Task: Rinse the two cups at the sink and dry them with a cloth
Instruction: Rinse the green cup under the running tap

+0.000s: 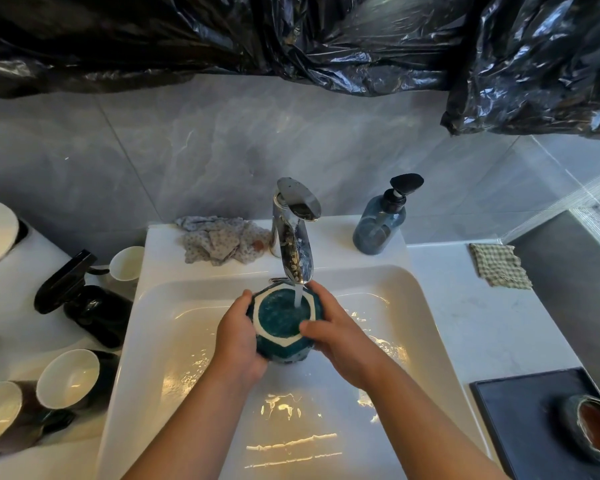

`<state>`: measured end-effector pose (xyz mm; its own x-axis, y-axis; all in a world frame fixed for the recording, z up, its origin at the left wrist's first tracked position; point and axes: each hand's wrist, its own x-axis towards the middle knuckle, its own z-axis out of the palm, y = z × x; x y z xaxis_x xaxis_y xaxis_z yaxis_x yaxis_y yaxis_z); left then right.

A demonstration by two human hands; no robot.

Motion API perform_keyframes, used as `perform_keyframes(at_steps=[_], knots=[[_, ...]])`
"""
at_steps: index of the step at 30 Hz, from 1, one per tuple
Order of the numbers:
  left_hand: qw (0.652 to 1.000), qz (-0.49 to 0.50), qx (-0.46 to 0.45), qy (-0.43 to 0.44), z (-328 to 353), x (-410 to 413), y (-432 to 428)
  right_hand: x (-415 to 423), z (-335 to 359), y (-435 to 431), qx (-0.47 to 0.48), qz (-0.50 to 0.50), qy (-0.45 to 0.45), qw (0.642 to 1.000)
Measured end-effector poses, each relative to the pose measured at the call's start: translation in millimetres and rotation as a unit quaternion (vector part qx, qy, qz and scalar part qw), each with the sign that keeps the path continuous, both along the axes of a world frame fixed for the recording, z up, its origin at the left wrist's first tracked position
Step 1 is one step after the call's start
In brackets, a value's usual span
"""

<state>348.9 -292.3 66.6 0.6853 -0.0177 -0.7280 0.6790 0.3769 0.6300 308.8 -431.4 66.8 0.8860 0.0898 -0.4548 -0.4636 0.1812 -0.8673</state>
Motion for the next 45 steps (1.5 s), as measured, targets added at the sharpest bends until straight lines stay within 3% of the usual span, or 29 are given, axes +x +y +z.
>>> perform_keyframes(at_steps=[3,11,16,21,23,25,27,28,34,37,41,45], knots=[[1.000,-0.004,0.000,-0.016,-2,-2,0,-2,3,-5,-0.015,0.031,-0.007,0.999],[0.990,-0.004,0.077,-0.122,-1,-7,-11,5,2,15,-0.206,-0.062,-0.020,0.976],[0.989,0.003,0.081,-0.126,-5,-12,-9,6,-2,31,-0.285,-0.120,0.003,0.951],[0.993,0.007,0.060,-0.103,-7,-10,-7,10,-9,32,-0.326,-0.109,0.008,0.939],[0.994,-0.001,0.042,-0.098,-6,-8,-7,8,-10,32,-0.303,-0.155,-0.011,0.940],[0.995,0.001,0.030,-0.091,-6,-8,-8,7,-8,30,-0.167,-0.234,0.041,0.957],[0.997,0.010,0.015,-0.077,-6,-10,-7,5,-1,25,-0.011,-0.284,0.099,0.954],[0.997,0.014,0.008,-0.073,-7,-10,-6,3,-1,23,0.021,-0.291,0.108,0.950],[0.996,-0.027,0.029,-0.080,-7,-17,-2,3,5,22,0.001,-0.228,0.196,0.954],[0.990,-0.086,0.044,-0.105,-4,-20,-1,6,7,23,-0.053,-0.226,0.169,0.958],[0.962,-0.186,0.103,-0.170,2,-13,3,6,4,25,-0.193,-0.191,0.031,0.962],[0.941,-0.242,0.172,-0.159,16,-9,1,2,-2,26,-0.217,-0.163,-0.055,0.961]])
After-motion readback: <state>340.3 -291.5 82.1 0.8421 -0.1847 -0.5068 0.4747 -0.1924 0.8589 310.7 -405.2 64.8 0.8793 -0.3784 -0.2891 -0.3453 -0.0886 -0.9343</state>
